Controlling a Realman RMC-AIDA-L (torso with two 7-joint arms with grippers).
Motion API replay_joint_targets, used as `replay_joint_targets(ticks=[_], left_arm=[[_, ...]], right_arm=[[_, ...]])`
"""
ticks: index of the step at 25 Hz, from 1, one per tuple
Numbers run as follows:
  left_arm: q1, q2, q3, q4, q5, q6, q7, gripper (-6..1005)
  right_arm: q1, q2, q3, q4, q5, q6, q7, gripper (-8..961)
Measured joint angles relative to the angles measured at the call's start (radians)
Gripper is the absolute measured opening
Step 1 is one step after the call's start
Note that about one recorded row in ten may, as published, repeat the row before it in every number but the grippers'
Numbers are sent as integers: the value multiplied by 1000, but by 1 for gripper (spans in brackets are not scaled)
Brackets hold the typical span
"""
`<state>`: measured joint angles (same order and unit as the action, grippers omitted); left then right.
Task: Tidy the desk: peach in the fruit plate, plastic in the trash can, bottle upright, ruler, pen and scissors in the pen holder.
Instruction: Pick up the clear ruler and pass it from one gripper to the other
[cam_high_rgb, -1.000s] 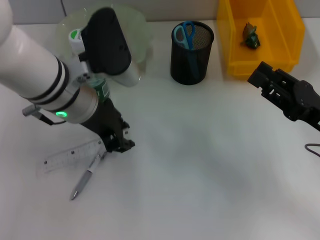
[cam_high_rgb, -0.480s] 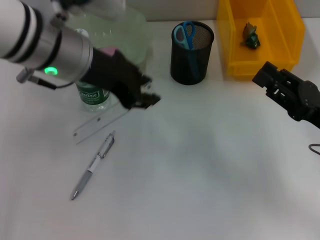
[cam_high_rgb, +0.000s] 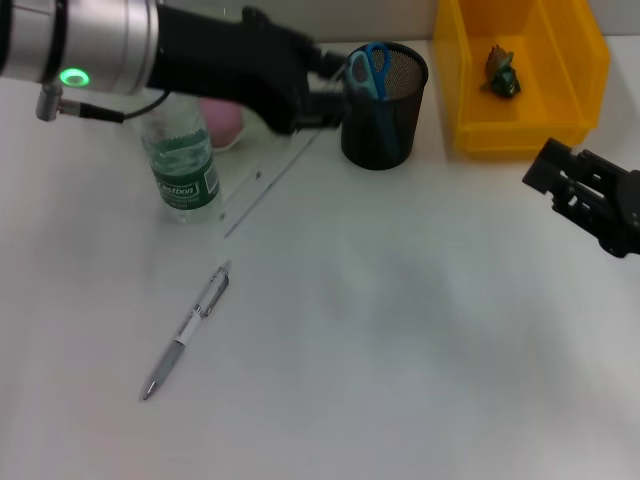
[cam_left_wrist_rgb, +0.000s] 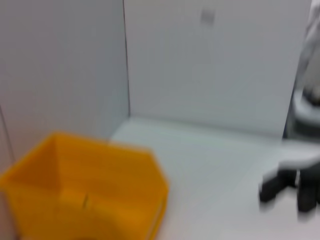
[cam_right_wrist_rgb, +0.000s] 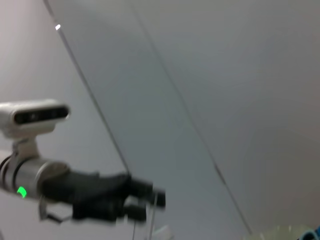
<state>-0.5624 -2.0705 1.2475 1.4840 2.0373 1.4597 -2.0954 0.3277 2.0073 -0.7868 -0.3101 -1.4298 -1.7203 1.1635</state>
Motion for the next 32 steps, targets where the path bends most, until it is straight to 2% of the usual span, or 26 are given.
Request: replay_joint_targets(ticks=[5,9,17,24,26,32], left_arm=[[27,0,-98,-148,-298,0,135,407],[51,3,-136,-297,-464,27,254,407],[74,4,-148,-462,-577,129,389,408],[76,2,-152,-529,-599,187,466,408],[76,1,-153,-598,-617,210,542,408],[79,0,-149,-686,-682,232,660,409]], right_arm=[[1,-20,3,-32,-58,-36,8,554],[-5,-26,-1,-63,-80,-69,12,555],[8,-30,-5,-101,-114,-131,17,673],[32,-21,-5,-172,-177,-185,87,709],[40,-15,-5,-184,-178,-196,95,732],[75,28,-6,-242,-189,-164,175,801]])
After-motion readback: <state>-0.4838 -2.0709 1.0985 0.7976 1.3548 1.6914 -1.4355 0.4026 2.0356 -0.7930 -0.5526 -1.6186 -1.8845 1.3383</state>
